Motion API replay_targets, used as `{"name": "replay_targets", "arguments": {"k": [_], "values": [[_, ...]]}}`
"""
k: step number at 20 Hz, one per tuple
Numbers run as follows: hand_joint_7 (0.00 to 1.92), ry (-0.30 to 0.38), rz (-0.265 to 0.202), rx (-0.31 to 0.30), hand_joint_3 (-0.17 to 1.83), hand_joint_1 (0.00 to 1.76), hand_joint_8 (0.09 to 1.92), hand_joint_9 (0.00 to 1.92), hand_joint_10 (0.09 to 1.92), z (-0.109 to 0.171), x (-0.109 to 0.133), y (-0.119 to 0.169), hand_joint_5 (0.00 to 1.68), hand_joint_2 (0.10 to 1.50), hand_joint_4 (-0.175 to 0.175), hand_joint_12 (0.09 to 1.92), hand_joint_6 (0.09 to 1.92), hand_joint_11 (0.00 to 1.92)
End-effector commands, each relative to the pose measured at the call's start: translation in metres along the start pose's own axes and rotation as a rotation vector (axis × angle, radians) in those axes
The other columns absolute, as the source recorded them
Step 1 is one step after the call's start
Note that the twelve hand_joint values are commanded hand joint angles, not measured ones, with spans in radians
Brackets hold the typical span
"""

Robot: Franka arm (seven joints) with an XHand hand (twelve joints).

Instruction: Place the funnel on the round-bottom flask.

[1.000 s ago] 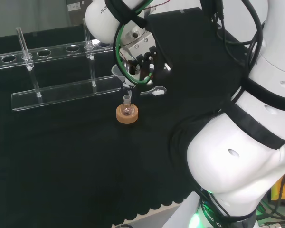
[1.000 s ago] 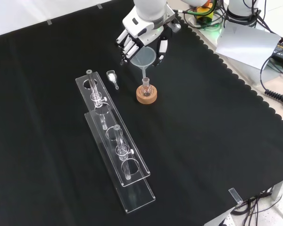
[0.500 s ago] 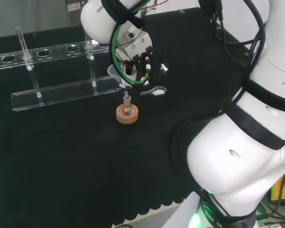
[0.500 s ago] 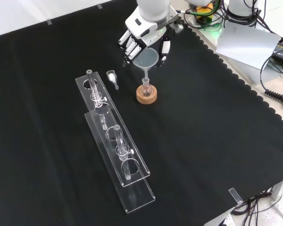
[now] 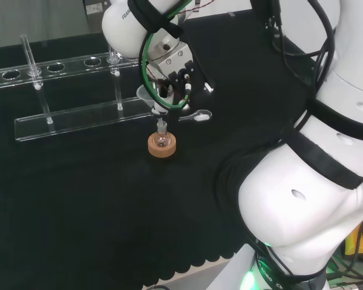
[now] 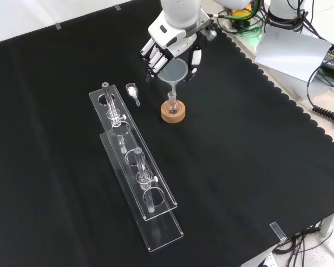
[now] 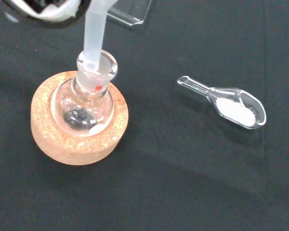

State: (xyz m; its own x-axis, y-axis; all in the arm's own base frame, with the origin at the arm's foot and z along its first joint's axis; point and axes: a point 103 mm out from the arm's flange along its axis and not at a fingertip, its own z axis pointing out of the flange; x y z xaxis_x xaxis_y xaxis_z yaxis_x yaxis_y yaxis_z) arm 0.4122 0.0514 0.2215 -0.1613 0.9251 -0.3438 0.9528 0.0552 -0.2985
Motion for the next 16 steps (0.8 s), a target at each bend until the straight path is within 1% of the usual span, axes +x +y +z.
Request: {"name": "replay_targets", "arguments": {"k": [1,16], "values": [[0.54,0.011,-0.003,-0.006,0.57,0.76,0.81,0.86,0.68,0.0050,-0.0015,0.0048,0.51,0.67,-0.072,1.33,0.24,0.42],[0.54,0.013,-0.010,0.015,0.57,0.75,0.81,0.86,0.69,0.0089,0.0008,0.0083,0.50,0.67,-0.072,1.33,0.26,0.42]]}}
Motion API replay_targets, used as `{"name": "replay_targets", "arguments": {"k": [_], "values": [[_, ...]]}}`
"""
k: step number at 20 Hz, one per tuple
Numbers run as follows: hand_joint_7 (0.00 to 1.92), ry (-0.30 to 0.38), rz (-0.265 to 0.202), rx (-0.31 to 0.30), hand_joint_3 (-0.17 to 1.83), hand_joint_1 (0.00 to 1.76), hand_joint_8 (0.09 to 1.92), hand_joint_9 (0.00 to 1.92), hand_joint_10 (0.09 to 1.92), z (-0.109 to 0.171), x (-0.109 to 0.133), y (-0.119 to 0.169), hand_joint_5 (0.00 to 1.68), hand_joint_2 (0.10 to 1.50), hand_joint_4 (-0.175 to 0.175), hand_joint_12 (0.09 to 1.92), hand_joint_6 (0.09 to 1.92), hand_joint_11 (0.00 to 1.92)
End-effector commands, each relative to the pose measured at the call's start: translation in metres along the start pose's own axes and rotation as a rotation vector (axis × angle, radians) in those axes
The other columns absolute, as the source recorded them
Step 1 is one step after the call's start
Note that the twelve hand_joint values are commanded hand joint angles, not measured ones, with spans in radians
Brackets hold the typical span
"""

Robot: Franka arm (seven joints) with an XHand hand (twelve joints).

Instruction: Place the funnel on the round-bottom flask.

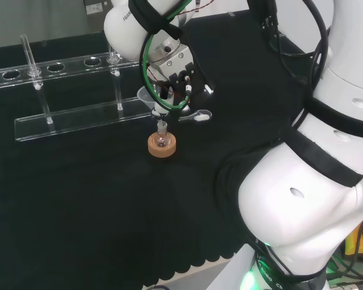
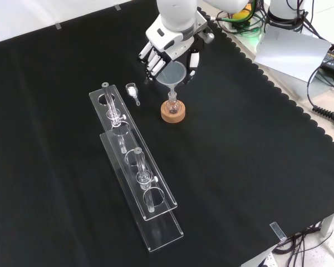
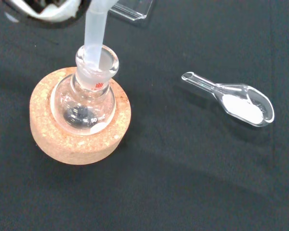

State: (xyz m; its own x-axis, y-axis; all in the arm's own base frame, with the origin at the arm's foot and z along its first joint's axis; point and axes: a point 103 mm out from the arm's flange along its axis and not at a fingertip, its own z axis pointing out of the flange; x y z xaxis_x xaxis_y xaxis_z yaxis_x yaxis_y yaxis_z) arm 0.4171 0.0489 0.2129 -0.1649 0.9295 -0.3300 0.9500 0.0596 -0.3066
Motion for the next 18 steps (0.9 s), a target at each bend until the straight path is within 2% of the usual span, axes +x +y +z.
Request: {"name": "replay_targets", "arguments": {"k": [1,18], "values": [[0.54,0.003,-0.004,0.008,0.57,0.75,0.81,0.86,0.69,0.002,0.001,0.001,0.50,0.67,-0.072,1.33,0.26,0.42],[0.53,0.004,-0.025,0.004,0.57,0.75,0.81,0.86,0.69,0.009,0.010,0.013,0.49,0.68,-0.072,1.33,0.28,0.42]]}}
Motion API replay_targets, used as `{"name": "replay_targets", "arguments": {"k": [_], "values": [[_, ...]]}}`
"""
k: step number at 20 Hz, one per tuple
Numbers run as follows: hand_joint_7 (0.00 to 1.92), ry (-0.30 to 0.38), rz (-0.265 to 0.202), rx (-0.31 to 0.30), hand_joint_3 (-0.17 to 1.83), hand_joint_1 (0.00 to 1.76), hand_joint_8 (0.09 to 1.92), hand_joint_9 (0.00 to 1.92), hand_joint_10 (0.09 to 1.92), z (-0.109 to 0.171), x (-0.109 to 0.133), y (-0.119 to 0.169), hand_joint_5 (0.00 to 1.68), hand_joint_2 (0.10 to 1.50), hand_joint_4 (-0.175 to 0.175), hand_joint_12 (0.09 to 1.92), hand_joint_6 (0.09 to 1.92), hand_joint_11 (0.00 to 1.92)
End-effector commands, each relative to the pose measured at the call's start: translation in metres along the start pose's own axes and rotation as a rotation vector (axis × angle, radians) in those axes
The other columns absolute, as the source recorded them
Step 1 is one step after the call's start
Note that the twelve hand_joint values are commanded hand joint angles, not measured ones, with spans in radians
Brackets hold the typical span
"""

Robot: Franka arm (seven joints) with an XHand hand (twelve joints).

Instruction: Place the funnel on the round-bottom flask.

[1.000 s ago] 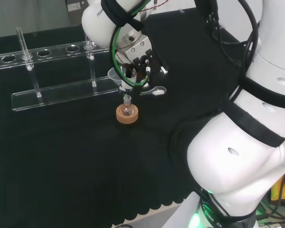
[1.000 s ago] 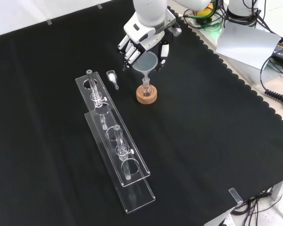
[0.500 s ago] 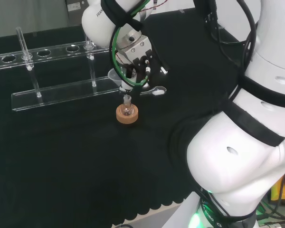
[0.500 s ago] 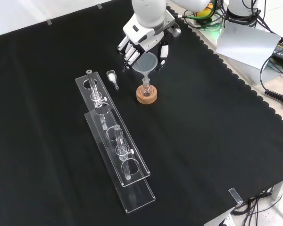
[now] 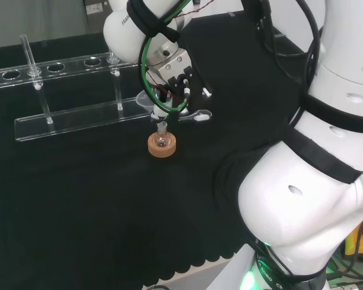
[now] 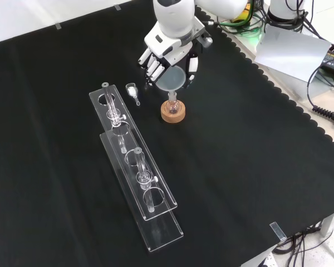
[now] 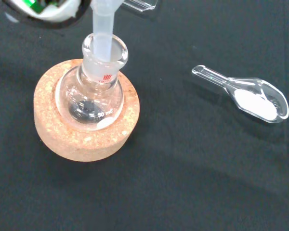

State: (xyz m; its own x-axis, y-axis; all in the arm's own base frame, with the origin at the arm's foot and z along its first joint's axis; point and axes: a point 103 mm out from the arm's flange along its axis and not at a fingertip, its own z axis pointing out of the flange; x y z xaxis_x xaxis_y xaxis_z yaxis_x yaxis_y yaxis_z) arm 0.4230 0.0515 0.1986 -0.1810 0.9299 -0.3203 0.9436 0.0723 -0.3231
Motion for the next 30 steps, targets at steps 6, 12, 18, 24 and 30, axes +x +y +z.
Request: {"name": "replay_targets", "arguments": {"k": [6,12,18,24,30], "values": [[0.53,0.000,-0.010,-0.007,0.57,0.75,0.81,0.86,0.69,-0.0015,0.0045,0.0037,0.49,0.68,-0.073,1.33,0.28,0.43],[0.53,0.005,-0.014,-0.009,0.57,0.74,0.81,0.86,0.69,-0.0008,0.0044,0.0034,0.48,0.68,-0.073,1.33,0.29,0.43],[0.53,0.011,-0.021,-0.016,0.57,0.74,0.81,0.86,0.69,0.0003,0.0042,0.0031,0.48,0.68,-0.073,1.33,0.30,0.43],[0.53,0.007,-0.023,-0.014,0.57,0.74,0.81,0.86,0.69,-0.0016,0.0070,0.0033,0.47,0.68,-0.073,1.33,0.30,0.43],[0.53,0.006,-0.016,-0.011,0.57,0.74,0.82,0.85,0.69,0.0005,0.0067,0.0022,0.47,0.68,-0.073,1.33,0.31,0.43]]}}
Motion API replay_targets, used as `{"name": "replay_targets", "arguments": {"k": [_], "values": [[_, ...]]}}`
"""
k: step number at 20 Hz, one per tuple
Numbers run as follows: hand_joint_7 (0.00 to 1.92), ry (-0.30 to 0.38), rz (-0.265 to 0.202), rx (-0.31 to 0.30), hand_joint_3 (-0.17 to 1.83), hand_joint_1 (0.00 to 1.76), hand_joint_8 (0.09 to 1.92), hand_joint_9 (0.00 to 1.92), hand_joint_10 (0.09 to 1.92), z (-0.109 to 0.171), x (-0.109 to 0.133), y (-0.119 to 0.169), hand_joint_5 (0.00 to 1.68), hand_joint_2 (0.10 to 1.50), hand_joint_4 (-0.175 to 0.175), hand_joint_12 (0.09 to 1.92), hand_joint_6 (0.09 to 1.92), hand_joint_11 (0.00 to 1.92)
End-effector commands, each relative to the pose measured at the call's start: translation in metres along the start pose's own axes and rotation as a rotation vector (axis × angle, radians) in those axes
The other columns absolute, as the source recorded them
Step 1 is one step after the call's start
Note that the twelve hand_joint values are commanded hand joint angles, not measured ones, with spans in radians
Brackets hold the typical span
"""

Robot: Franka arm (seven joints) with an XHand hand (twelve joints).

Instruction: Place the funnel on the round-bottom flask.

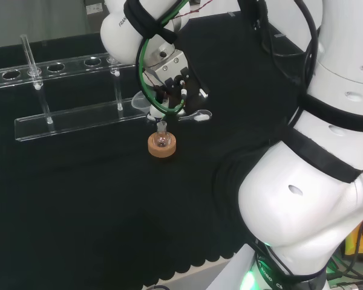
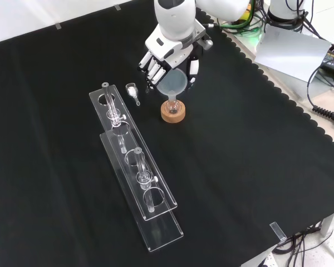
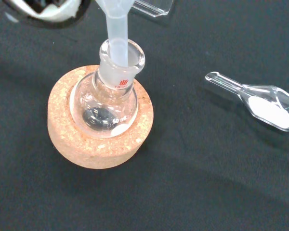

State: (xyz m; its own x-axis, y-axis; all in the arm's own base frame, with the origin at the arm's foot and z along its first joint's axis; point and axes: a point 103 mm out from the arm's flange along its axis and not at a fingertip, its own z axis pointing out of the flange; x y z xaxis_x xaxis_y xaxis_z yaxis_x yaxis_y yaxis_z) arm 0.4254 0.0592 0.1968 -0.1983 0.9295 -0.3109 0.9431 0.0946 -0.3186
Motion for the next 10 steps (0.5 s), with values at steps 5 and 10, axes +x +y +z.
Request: {"name": "replay_targets", "arguments": {"k": [5,10], "values": [[0.52,0.023,0.010,0.022,0.57,0.74,0.81,0.82,0.68,0.011,-0.008,-0.004,0.45,0.68,-0.074,1.33,0.31,0.43],[0.43,0.040,0.005,0.030,0.57,0.73,0.82,0.70,0.68,0.015,-0.011,-0.005,0.36,0.68,-0.078,1.35,0.23,0.39]]}}
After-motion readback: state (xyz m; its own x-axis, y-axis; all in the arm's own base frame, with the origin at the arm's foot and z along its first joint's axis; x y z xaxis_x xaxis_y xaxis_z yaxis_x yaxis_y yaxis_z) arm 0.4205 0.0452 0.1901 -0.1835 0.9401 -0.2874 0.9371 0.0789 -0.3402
